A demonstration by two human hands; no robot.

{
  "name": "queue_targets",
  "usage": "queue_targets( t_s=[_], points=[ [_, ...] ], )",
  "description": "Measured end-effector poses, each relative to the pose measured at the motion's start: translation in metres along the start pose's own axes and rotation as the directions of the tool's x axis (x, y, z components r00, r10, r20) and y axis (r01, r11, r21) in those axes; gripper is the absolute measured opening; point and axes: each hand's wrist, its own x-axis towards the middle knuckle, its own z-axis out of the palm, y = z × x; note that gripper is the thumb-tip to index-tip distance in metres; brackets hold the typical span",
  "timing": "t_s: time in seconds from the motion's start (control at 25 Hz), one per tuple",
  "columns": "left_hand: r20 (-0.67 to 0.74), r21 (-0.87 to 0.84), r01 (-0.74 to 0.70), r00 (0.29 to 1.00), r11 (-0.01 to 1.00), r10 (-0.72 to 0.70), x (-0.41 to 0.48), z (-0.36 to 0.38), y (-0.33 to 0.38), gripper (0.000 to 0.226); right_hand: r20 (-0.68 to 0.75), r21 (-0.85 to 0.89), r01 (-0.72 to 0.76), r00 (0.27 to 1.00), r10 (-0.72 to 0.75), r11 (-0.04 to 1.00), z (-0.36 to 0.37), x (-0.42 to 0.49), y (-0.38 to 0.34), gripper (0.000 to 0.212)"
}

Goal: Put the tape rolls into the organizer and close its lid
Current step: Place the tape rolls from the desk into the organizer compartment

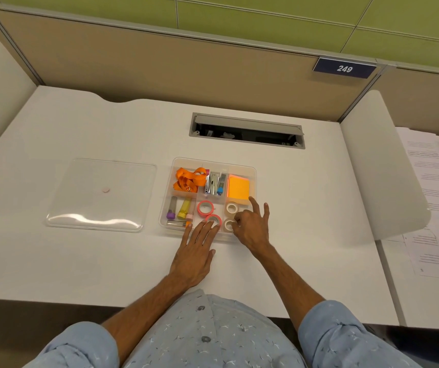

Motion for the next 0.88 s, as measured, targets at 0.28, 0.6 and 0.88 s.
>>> queue_targets(
  t_s=[0.28, 0.6, 0.88],
  points=[
    [-0.013, -0.035, -0.008, 1.000, 0.999, 0.007, 0.000, -0.002, 0.001, 0.068, 0.023, 0.029, -0.008, 1.000, 0.007, 1.000, 0.000, 0.001, 0.001, 0.032],
    [-0.045, -0.075, -0.039, 0.998, 0.996, 0.036, -0.002, -0.005, 0.000, 0.067, 0.002, 0.043, -0.011, 1.000, 0.011, 0.999, -0.001, -0.003, 0.003, 0.038],
    [-0.177, -0.159, -0.048, 0.984, 0.986, 0.019, -0.013, -0.013, -0.022, 0.064, -0.342, 0.158, 0.037, 0.939, 0.020, 0.987, -0.012, 0.008, -0.013, 0.029]
  ],
)
